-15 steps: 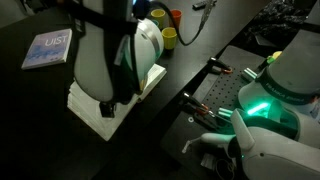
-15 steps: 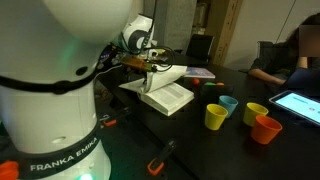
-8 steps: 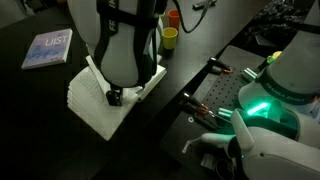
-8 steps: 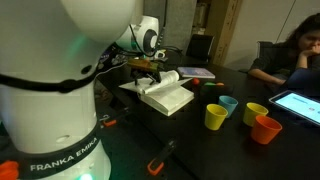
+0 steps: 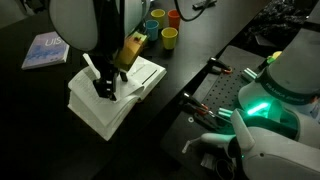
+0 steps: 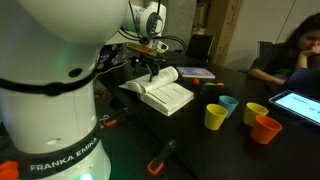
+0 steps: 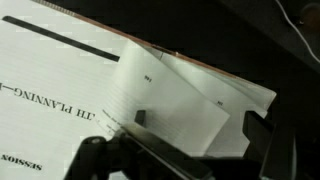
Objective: Open the white and orange book then flip some pages.
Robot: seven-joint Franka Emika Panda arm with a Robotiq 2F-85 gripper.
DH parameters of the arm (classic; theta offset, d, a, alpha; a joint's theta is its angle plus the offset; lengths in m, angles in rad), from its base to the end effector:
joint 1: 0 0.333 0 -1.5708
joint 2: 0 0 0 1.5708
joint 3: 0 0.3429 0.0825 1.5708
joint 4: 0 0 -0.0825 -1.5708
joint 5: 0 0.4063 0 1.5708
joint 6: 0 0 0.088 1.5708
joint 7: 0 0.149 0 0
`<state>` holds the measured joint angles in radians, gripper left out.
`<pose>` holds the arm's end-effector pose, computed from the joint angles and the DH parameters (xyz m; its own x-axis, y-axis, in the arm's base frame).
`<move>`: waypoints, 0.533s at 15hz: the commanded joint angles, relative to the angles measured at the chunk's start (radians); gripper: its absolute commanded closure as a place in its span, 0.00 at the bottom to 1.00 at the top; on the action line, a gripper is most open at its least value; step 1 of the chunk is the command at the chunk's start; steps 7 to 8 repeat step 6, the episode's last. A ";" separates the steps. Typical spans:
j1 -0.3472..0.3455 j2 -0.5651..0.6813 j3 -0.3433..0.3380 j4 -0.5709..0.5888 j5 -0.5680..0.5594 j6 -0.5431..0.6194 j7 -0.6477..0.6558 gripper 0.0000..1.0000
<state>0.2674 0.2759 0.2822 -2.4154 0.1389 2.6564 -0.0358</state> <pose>0.4302 0.2712 0.1642 0.8980 0.4389 -0.0326 0.4309 -0.8918 -0.1378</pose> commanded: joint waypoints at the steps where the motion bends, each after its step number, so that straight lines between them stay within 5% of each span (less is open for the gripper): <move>1: -0.024 -0.041 0.020 0.000 0.033 -0.045 -0.003 0.00; 8: -0.015 -0.067 -0.002 0.001 -0.007 -0.034 0.017 0.00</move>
